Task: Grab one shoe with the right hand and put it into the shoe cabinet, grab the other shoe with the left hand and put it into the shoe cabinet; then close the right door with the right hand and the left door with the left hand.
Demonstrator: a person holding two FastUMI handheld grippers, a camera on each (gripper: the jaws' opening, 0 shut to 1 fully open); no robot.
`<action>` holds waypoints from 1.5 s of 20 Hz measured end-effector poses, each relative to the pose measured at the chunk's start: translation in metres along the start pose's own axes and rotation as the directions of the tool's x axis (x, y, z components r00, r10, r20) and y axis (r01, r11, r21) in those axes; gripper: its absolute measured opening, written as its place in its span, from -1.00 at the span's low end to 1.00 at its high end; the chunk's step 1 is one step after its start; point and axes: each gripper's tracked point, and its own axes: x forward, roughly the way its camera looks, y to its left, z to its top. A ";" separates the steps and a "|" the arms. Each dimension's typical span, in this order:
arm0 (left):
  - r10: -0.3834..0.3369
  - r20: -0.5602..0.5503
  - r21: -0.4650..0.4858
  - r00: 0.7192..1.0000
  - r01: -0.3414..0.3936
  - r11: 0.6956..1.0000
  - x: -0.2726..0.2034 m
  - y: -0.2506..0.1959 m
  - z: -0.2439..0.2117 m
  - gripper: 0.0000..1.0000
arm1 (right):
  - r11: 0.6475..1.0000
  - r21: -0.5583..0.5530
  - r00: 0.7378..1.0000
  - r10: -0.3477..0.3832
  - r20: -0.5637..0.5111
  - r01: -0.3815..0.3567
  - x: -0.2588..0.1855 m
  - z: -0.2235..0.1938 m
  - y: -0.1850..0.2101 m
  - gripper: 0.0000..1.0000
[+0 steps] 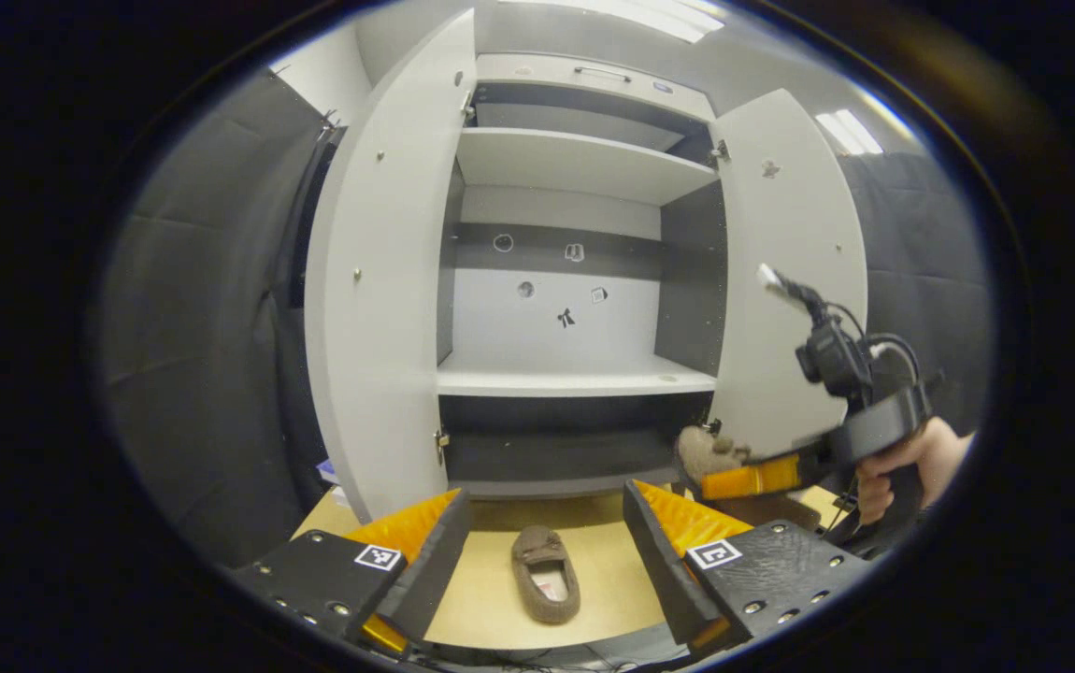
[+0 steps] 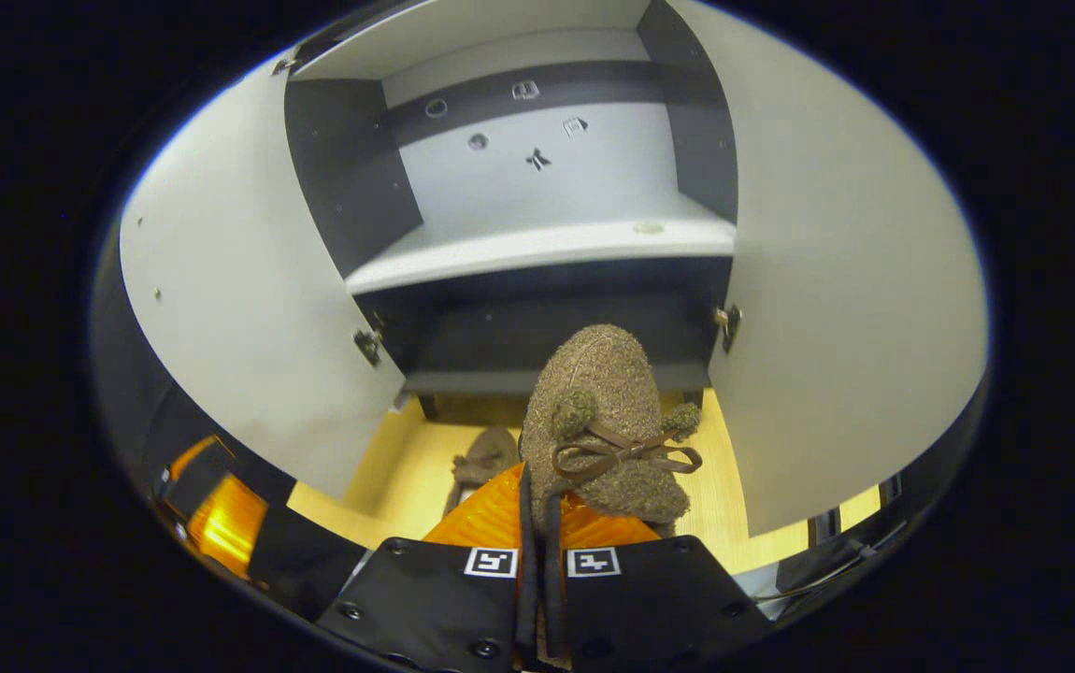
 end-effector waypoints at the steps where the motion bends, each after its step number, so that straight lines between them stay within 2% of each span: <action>1: -0.005 -0.003 -0.003 1.000 0.005 1.000 0.002 -0.001 -0.001 0.88 | 1.000 -0.013 1.000 0.011 0.028 -0.011 -0.002 0.019 0.003 -0.98; 2: -0.015 -0.006 -0.006 1.000 0.015 1.000 0.004 -0.003 0.000 0.88 | 0.999 -0.032 0.998 0.019 0.058 -0.017 -0.002 0.036 0.006 -0.90; 6: -0.029 0.018 -0.004 0.999 0.029 1.000 0.003 -0.010 0.014 0.87 | 0.994 -0.109 0.987 0.007 0.163 0.010 0.013 0.111 0.007 -0.89; 7: -0.033 0.021 0.001 0.999 0.033 0.999 0.005 -0.011 0.017 1.00 | 0.995 -0.103 0.984 0.015 0.179 0.003 0.018 0.126 0.009 -0.89; 8: -0.036 0.022 0.009 0.999 0.036 0.999 0.006 -0.013 0.019 0.87 | 0.996 -0.090 0.980 0.029 0.197 -0.011 0.021 0.141 0.013 -0.90; 11: -0.015 0.018 0.021 1.000 0.015 1.000 0.014 -0.009 0.024 0.87 | 0.997 -0.065 0.970 0.042 0.238 -0.027 0.041 0.186 0.012 -0.90; 12: -0.010 0.019 0.011 1.000 0.010 1.000 0.017 -0.008 0.026 1.00 | 0.998 -0.063 0.967 0.041 0.250 -0.026 0.049 0.201 0.010 -0.90; 13: -0.005 0.016 0.001 1.000 0.005 1.000 0.022 -0.007 0.027 0.87 | 0.998 -0.056 0.966 0.039 0.257 -0.026 0.057 0.214 0.007 -0.90; 16: 0.033 0.013 0.003 0.999 -0.033 0.999 0.036 0.003 0.032 0.88 | 0.998 -0.027 0.964 0.054 0.261 -0.048 0.084 0.242 -0.002 -0.90; 21: 0.064 -0.005 0.001 0.998 -0.064 0.998 0.070 0.005 0.033 0.88 | 0.999 0.025 0.973 0.014 0.230 -0.020 0.138 0.277 -0.037 -0.89; 26: 0.092 0.004 0.042 0.996 -0.092 0.995 0.094 0.000 0.039 0.88 | 0.998 0.062 0.987 0.019 0.161 -0.030 0.182 0.278 -0.052 -0.90; 30: 0.084 -0.018 0.011 0.996 -0.084 0.996 0.108 -0.005 0.033 0.88 | 0.994 0.096 0.989 0.039 0.143 -0.053 0.202 0.279 -0.053 -0.87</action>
